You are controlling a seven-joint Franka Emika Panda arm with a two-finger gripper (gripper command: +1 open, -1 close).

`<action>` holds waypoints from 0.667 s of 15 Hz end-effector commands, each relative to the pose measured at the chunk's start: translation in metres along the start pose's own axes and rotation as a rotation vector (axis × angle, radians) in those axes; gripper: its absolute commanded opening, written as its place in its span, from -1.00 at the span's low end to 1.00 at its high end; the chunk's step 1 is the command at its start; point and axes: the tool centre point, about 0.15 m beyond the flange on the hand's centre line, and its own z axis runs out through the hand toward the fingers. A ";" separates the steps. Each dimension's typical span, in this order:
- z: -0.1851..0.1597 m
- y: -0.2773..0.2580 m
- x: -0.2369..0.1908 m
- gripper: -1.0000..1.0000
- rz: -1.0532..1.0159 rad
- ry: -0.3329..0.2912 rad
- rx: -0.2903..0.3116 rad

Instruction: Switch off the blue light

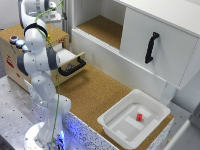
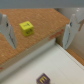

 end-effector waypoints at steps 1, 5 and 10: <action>0.023 0.061 -0.065 1.00 0.168 0.162 0.021; 0.030 0.106 -0.100 1.00 0.293 0.166 -0.024; 0.038 0.170 -0.150 1.00 0.436 0.155 -0.080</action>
